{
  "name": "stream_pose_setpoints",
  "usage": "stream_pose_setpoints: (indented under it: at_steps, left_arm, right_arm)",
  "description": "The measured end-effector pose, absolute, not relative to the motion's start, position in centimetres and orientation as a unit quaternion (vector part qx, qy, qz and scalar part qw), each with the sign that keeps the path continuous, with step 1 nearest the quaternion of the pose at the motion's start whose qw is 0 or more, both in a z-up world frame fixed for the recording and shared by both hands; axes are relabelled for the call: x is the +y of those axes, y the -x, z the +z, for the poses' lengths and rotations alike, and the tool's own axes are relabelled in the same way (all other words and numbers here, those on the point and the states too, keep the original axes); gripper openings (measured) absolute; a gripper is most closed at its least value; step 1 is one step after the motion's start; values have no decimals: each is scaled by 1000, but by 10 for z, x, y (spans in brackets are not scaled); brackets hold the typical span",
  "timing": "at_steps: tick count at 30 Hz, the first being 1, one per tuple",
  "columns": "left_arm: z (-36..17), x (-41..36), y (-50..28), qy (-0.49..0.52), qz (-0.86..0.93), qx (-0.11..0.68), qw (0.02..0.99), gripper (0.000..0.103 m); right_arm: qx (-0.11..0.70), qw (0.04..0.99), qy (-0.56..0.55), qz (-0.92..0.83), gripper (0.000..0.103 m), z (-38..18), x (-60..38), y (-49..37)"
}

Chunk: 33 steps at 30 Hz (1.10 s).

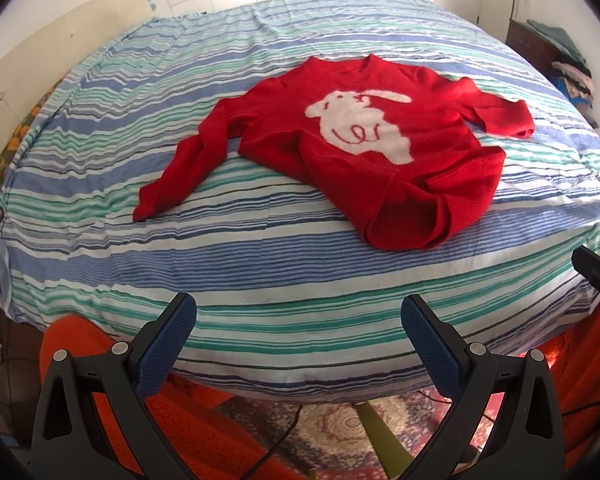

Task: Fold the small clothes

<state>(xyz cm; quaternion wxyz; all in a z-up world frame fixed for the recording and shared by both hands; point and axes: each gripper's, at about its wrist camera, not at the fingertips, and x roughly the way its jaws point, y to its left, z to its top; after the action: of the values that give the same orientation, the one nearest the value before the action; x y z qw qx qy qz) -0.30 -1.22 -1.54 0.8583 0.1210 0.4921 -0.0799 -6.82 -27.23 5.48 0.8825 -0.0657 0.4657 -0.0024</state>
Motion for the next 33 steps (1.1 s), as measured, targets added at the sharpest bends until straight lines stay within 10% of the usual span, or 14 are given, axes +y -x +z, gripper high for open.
stream_pose_setpoints:
  at_steps: [33]
  left_arm:
    - [-15,-7,2,-111,-67,490,862,102]
  right_arm:
    - [460,885,64,-4,103,59,-275,70]
